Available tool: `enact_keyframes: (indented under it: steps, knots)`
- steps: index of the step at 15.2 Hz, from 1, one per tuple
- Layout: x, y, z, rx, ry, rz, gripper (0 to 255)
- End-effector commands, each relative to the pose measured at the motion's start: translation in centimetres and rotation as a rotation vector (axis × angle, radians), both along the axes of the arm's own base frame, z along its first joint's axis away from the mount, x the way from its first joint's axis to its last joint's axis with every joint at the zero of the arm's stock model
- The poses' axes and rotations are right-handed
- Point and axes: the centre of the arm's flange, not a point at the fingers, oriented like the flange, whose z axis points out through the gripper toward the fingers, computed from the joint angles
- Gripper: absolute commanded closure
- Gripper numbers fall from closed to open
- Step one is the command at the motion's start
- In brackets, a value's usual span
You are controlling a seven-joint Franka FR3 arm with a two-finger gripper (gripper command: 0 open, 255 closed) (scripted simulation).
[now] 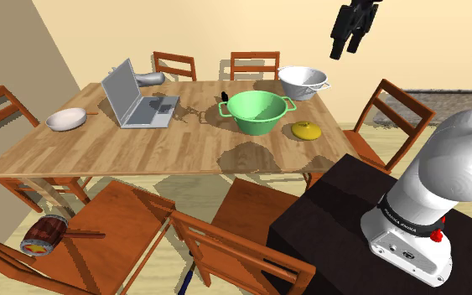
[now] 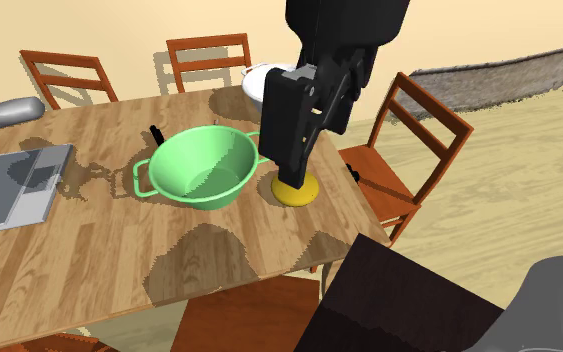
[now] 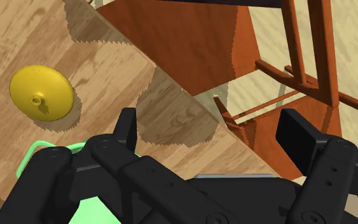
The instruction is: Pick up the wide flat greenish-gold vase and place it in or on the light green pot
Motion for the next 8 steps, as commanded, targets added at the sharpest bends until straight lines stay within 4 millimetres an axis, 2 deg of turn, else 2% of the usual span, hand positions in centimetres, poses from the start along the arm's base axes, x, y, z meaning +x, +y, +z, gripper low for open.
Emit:
enact_keyframes:
  steps: [1, 8]
  knots:
    - [0.0, 0.0, 0.0, 0.0, 0.0, 0.0, 0]
    - [3.1, -5.2, -6.9, -0.004, -0.004, 0.016, 0]
